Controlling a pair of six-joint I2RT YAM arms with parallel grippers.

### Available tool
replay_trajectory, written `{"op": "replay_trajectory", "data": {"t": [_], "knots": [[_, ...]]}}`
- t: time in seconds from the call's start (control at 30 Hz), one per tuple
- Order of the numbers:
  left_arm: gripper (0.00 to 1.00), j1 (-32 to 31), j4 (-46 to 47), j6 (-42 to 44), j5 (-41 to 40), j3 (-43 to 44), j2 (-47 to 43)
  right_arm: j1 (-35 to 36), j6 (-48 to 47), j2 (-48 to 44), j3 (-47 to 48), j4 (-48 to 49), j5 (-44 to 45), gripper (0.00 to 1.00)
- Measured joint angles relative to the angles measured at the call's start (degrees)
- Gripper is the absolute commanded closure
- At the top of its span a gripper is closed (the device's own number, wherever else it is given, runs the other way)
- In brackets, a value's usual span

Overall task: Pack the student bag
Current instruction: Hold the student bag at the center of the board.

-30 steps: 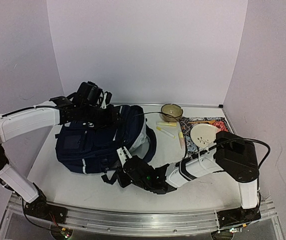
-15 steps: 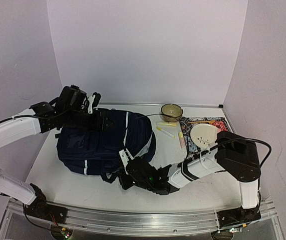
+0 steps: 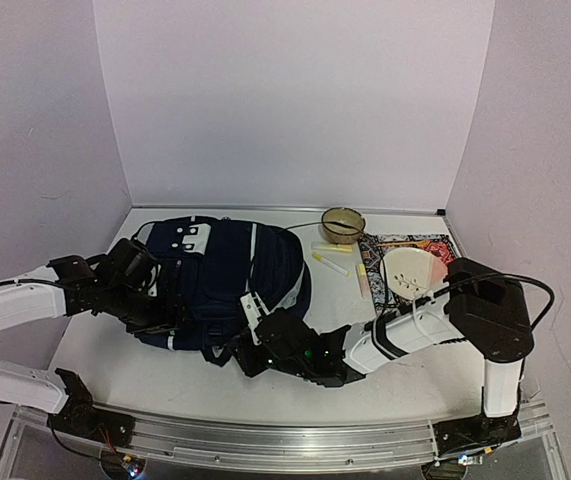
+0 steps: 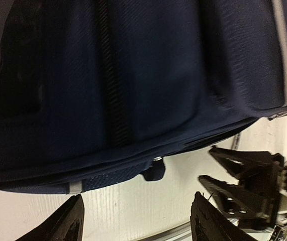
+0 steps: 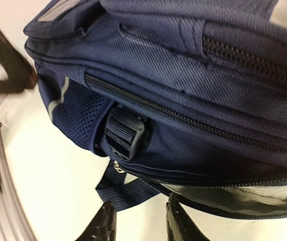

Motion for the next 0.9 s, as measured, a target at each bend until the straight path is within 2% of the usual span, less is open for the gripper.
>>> {"op": "replay_trajectory", "data": {"t": [0.4, 0.7, 0.9], "knots": [[0.23, -0.1, 3.7, -7.5, -2.0, -5.4, 1.5, 0.0, 0.7, -0.4, 0.0, -0.2, -1.4, 0.55], [0.22, -0.2, 9.2, -20.6, -4.2, -13.5, -3.9, 0.0, 1.0, -0.4, 0.0, -0.2, -1.9, 0.47], [0.23, -0.4, 21.3, -32.4, -4.2, -22.6, -7.6, 0.0, 0.9, -0.4, 0.1, -0.2, -2.1, 0.44]]}}
